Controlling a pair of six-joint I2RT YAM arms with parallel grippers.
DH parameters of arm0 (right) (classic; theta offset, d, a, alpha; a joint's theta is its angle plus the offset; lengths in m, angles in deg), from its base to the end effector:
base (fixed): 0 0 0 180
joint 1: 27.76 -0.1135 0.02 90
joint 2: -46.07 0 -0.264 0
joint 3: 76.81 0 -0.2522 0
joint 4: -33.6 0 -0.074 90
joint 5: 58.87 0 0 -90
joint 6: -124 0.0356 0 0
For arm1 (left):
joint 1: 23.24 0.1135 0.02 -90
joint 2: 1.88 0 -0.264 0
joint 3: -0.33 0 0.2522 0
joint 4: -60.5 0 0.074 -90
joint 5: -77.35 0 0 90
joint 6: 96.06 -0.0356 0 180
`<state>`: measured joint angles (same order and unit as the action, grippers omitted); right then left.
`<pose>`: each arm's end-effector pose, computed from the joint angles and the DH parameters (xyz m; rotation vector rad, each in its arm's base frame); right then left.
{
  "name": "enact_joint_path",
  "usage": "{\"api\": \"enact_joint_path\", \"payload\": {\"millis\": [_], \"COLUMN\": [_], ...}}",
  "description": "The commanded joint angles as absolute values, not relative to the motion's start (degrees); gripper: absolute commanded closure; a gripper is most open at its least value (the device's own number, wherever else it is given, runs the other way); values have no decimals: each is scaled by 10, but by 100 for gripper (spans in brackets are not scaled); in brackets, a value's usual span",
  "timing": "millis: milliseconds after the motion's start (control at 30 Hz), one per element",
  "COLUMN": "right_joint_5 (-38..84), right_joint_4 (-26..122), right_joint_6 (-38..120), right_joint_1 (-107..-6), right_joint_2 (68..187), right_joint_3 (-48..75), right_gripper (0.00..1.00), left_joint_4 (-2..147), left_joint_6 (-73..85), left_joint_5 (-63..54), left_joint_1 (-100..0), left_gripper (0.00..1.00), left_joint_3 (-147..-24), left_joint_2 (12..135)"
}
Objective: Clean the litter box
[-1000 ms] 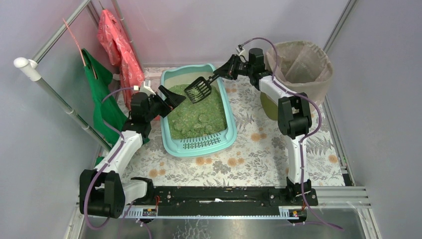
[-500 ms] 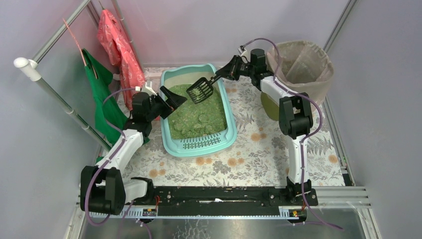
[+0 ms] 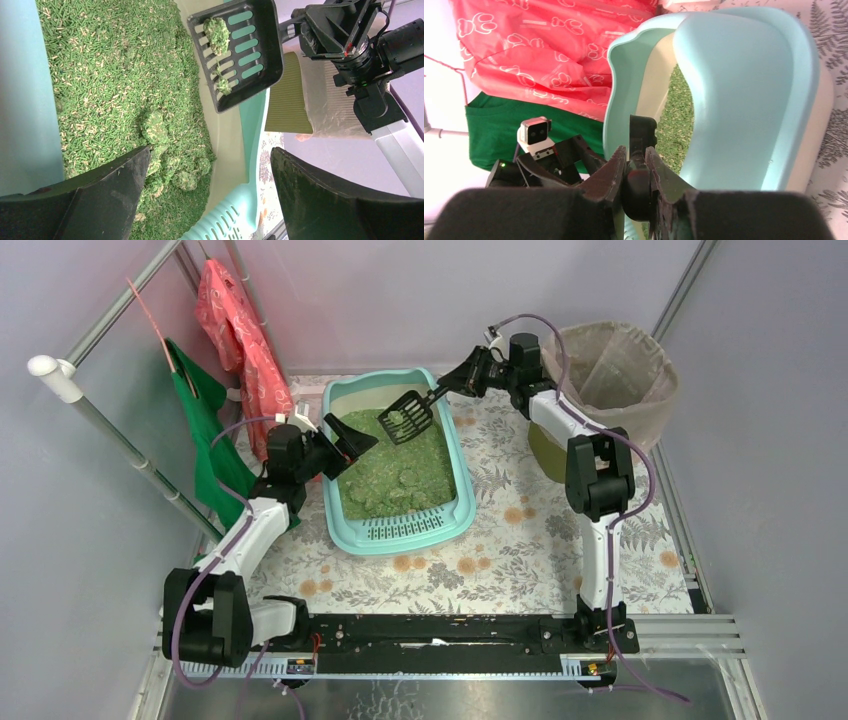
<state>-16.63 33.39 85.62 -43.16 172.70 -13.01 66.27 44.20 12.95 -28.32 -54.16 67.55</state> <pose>0.4962 0.1640 0.2623 -0.0755 1.9672 1.5335 0.2677 -0.0392 0.2581 -0.4840 1.9903 -1.0565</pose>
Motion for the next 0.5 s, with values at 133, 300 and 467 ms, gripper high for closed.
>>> {"api": "enact_joint_path", "payload": {"millis": [133,300,467], "right_joint_5": [-193,-192,-195], "right_joint_4": [313,322,325], "right_joint_6": [868,863,866], "right_joint_1": [-449,-483,-492], "right_joint_2": [1722,1739,1742], "right_joint_3": [-166,-186,-200], "right_gripper": [100,100,100], "left_joint_4": [639,624,622], "left_joint_6": [439,446,448], "left_joint_5": [146,150,150], "left_joint_1": [-277,-277,-277], "left_gripper": [1,1,1], "left_joint_3": [-557,-554,-551], "left_joint_2": [676,686,684]}}
